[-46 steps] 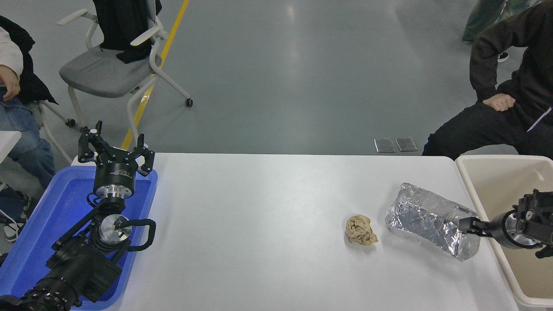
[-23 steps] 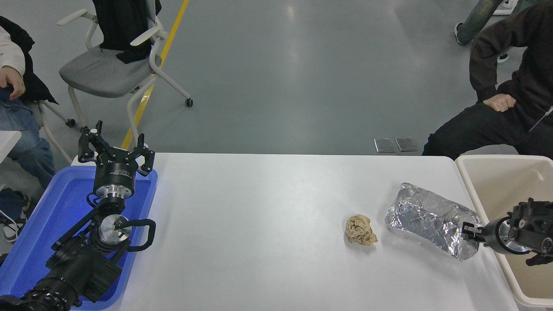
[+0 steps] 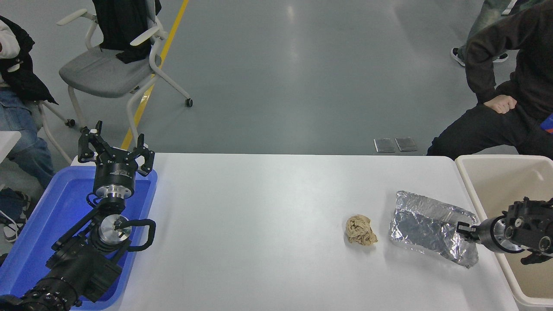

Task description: Pick up foil plate and place in dustbin

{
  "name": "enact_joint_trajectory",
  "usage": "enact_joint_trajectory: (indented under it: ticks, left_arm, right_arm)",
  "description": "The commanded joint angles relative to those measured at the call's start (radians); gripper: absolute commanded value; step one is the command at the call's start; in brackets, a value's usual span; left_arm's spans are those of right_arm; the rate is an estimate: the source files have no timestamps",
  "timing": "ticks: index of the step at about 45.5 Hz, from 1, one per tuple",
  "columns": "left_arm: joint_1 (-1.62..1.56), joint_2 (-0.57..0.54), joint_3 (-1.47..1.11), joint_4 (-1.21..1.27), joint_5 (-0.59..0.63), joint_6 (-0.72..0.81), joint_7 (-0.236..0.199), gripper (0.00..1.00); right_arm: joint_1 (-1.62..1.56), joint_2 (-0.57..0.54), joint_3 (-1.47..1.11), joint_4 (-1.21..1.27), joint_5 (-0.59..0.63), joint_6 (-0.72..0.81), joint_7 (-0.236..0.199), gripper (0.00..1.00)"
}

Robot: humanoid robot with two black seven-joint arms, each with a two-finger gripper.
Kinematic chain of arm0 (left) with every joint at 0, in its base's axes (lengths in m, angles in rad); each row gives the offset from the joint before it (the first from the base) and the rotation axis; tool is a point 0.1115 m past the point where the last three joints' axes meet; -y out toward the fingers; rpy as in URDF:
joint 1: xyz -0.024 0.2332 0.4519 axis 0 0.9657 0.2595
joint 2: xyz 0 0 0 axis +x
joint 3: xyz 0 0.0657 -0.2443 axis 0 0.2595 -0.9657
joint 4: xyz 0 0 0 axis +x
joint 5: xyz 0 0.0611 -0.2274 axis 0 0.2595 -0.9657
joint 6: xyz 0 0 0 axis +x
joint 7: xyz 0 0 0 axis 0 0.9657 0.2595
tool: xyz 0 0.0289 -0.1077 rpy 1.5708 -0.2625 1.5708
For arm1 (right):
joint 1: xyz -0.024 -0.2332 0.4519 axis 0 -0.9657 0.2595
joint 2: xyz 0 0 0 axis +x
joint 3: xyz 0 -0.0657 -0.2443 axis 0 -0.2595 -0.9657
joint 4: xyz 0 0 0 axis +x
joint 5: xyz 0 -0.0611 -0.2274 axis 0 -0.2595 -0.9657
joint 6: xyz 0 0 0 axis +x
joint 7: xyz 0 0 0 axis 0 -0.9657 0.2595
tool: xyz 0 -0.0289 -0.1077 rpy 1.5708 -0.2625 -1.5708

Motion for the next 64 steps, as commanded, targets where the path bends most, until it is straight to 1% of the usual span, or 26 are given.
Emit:
enact_joint_trajectory:
  ticks: [1,3,7,14,22,31,42,53,59,64]
  left_arm:
    - [-0.001,0.0,0.001,0.0,0.0,0.0,0.0,0.99]
    - [-0.001,-0.001,0.001,0.0,0.0,0.0,0.0,0.99]
    - [-0.001,0.0,0.001,0.0,0.0,0.0,0.0,0.99]
    - [-0.001,-0.001,0.001,0.0,0.0,0.0,0.002,0.99]
    - [-0.001,-0.001,0.001,0.0,0.0,0.0,0.002,0.99]
    - [0.001,0.0,0.001,0.0,0.0,0.0,0.002,0.99]
    - [0.001,0.0,-0.001,0.0,0.0,0.0,0.002,0.99]
    - [0.003,0.003,-0.001,0.0,0.0,0.0,0.002,0.99]
    - [0.003,0.003,-0.001,0.0,0.0,0.0,0.002,0.99]
    - [0.003,0.003,-0.001,0.0,0.0,0.0,0.002,0.99]
  right_arm:
    - [0.24,-0.181,-0.069,0.227,-0.012,0.032,-0.015,0.0]
    - [0.329,-0.213,-0.115,0.276,-0.012,0.055,-0.024,0.0]
    - [0.522,-0.254,-0.227,0.347,-0.01,0.107,-0.026,0.0]
    - [0.865,-0.264,-0.456,0.411,-0.009,0.203,-0.024,0.0]
    - [1.16,-0.224,-0.637,0.448,-0.009,0.317,-0.023,0.0]
    - [1.39,-0.156,-0.784,0.543,-0.009,0.363,-0.021,0.0]
    - [1.44,-0.118,-0.818,0.583,-0.01,0.363,-0.024,0.0]
    - [1.418,-0.129,-0.876,0.556,-0.021,0.354,-0.026,0.0]
    - [1.365,-0.184,-0.893,0.496,-0.024,0.348,-0.026,0.0]
    - [1.266,-0.231,-0.88,0.378,-0.053,0.343,-0.023,0.0]
